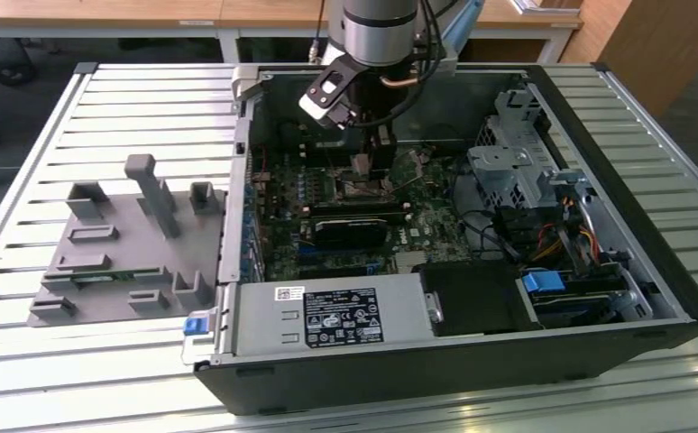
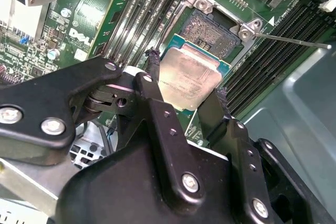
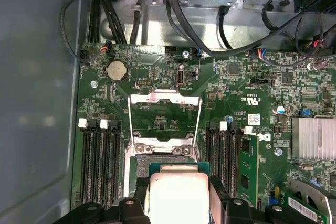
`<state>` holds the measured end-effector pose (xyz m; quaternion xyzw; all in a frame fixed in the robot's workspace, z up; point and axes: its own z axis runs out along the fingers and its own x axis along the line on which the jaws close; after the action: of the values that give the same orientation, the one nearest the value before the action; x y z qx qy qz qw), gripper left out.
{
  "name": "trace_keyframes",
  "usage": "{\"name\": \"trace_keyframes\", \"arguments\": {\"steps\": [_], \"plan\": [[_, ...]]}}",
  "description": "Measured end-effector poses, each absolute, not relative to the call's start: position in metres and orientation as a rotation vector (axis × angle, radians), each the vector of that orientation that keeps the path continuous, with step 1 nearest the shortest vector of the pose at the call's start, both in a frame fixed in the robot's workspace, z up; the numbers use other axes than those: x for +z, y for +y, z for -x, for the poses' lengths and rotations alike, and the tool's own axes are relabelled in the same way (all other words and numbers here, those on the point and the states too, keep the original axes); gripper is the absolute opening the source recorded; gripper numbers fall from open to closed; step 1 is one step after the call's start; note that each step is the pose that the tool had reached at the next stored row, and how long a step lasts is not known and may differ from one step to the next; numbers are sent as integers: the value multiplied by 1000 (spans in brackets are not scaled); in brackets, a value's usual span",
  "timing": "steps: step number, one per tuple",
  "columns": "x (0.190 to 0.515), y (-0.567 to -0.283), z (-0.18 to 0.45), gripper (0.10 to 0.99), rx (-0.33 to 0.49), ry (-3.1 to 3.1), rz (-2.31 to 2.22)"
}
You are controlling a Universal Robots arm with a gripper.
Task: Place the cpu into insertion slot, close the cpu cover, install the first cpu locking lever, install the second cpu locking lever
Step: 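Place the cpu into insertion slot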
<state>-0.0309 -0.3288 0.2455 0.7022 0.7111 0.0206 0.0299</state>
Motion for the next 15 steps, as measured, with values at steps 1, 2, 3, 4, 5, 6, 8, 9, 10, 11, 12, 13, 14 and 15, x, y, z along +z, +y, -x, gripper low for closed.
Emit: {"name": "trace_keyframes", "arguments": {"steps": [1, 2, 3, 4, 5, 6, 8, 9, 10, 11, 12, 13, 14, 15], "plan": [[245, -329, 31, 537, 63, 2192, -2165], [244, -329, 31, 537, 63, 2192, -2165], [243, -329, 31, 537, 63, 2192, -2165], [242, -329, 31, 537, 63, 2192, -2165], [241, -329, 31, 537, 63, 2192, -2165], [240, -329, 31, 537, 63, 2192, -2165], [239, -328, 31, 537, 63, 2192, -2165], [238, -328, 31, 537, 63, 2192, -2165], [237, -328, 31, 537, 63, 2192, -2165], [237, -328, 31, 537, 62, 2192, -2165], [237, -328, 31, 537, 62, 2192, -2165], [237, -328, 31, 537, 62, 2192, -2165], [236, -328, 31, 537, 63, 2192, -2165], [236, -327, 31, 537, 63, 2191, -2165]]}}
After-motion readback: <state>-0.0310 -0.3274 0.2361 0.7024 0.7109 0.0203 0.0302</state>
